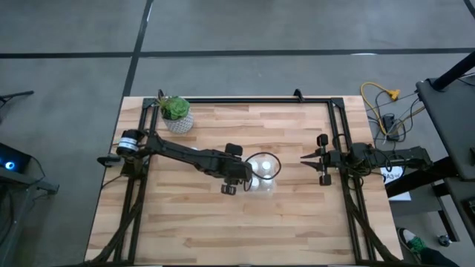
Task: Pick and place pill bottles into a basket
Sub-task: Put the bottom white pill bottle into the transparent bin, then put the white pill bottle into the transparent bin
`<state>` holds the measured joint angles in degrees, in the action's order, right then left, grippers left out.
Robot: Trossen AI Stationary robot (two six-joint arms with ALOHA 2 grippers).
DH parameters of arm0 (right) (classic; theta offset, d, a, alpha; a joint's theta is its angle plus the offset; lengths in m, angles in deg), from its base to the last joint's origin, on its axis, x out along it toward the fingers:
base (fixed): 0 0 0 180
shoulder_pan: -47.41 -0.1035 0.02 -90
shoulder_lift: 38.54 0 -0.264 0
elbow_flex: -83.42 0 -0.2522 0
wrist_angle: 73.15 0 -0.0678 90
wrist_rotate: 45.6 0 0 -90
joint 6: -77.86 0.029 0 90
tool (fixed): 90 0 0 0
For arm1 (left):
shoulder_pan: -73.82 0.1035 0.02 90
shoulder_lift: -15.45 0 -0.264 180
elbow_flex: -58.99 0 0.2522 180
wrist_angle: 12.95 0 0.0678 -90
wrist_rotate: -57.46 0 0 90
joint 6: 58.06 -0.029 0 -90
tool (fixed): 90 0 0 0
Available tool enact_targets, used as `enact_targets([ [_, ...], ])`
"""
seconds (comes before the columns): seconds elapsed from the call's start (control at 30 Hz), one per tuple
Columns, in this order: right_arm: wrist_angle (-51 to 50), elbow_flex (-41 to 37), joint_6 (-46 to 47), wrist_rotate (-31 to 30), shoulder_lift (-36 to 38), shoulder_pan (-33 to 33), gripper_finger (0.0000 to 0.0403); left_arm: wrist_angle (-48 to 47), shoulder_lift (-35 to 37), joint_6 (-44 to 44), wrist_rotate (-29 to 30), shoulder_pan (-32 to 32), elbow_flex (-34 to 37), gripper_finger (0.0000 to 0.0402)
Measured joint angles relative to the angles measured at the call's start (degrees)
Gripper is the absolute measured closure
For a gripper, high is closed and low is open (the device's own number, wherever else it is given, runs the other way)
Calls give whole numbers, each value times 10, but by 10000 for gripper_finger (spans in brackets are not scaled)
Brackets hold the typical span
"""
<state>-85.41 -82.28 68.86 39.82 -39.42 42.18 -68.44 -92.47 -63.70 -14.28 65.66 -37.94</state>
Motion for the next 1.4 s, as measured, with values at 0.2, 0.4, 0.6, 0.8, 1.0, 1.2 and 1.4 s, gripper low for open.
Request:
enact_targets([
  [0.2,0,0,0,0,0,0,344,-2,0,23,0,7,1,240],
  [0.4,0,0,0,0,0,0,344,-11,0,24,0,7,1,239],
  [0.6,0,0,0,0,0,0,344,-13,0,37,0,7,1,239],
  [0.8,0,0,0,0,0,0,344,-13,0,37,0,7,1,239],
  [1.0,0,0,0,0,0,0,344,-12,0,38,0,7,1,214],
  [1.2,0,0,0,0,0,0,344,-12,0,38,0,7,1,173],
  [1.4,0,0,0,0,0,0,344,-13,0,38,0,7,-1,164],
])
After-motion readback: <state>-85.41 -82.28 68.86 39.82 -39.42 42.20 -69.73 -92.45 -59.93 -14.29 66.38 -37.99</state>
